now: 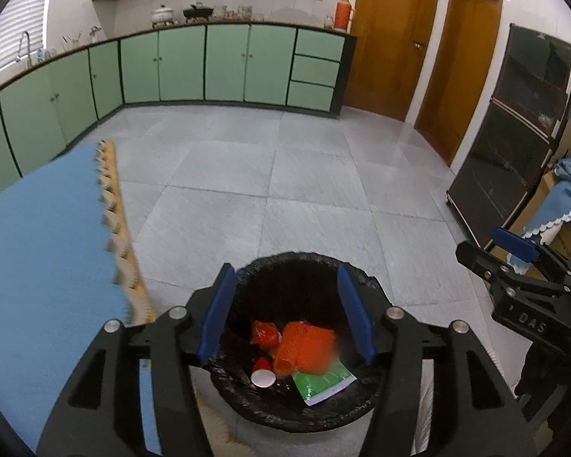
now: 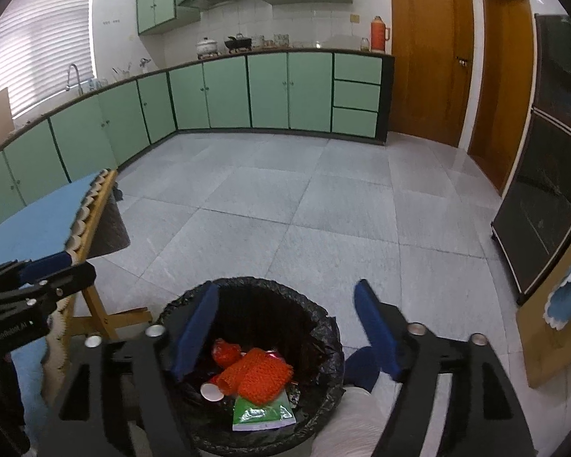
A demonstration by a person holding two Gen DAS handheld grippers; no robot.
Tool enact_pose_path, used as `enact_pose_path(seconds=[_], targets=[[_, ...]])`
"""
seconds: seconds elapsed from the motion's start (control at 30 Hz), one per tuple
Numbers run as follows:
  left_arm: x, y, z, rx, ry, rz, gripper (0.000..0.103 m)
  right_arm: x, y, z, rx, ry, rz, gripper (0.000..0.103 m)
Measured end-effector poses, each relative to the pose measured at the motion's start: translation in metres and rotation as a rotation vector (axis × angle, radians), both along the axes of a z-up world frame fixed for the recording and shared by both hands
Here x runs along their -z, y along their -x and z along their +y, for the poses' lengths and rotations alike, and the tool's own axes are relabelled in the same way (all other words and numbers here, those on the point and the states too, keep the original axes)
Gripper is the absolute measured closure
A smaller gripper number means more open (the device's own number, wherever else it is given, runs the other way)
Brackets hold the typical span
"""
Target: Collect trash
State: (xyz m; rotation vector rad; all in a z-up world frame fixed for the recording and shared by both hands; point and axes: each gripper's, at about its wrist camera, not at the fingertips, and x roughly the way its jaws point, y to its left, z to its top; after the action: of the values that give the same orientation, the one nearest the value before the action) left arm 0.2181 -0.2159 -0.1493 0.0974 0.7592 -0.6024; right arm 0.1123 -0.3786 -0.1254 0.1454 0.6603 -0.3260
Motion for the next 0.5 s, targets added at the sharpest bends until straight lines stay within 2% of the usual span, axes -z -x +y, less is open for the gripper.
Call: enact_pose_path(seconds=[0.2,0.5], targets=[[-0.029,0.015,0.03,-0.044,0.027,-0.048,0.031,-0.026,0.011,0.025,-0.073,-0.007,-0.038,0.007],[-0.067,0.043,0.074,-0.118,0.046,-0.112,0.018,-0.059,0.026,0.067,-0.179,-0.037,-0.085,0.006]])
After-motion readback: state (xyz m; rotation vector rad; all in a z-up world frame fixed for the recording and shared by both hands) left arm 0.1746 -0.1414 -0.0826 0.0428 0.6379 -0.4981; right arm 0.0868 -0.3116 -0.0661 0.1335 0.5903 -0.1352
